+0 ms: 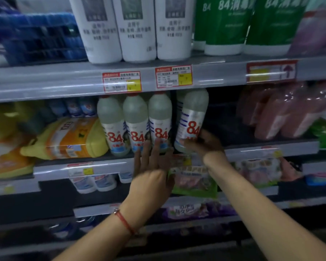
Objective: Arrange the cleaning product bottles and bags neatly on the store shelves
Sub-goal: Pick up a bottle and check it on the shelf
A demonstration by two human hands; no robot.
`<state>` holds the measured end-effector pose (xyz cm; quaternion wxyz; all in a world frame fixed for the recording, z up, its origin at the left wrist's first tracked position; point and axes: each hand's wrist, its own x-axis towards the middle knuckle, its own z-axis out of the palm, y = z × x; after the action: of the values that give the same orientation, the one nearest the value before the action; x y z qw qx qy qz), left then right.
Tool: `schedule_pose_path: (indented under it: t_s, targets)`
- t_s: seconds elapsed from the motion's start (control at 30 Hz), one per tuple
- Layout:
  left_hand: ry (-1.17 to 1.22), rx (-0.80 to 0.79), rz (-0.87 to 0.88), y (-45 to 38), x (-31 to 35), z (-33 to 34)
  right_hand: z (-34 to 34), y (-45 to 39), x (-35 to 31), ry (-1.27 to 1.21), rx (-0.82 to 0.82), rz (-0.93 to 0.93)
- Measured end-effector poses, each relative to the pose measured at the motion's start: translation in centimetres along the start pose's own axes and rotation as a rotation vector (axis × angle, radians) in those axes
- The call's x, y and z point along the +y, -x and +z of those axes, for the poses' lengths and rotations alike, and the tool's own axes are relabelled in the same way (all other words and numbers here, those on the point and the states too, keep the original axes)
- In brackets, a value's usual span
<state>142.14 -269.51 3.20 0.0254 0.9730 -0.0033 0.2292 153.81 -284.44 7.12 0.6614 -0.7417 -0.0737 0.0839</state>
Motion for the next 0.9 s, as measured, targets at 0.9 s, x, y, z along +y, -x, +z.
schedule_pose_path:
  t_s: [0.9]
  targets:
    - [-0.056,-0.127,-0.213,3.7,-3.4,-0.5,1.2,6.7,0.1,0.87,-0.219,-0.134]
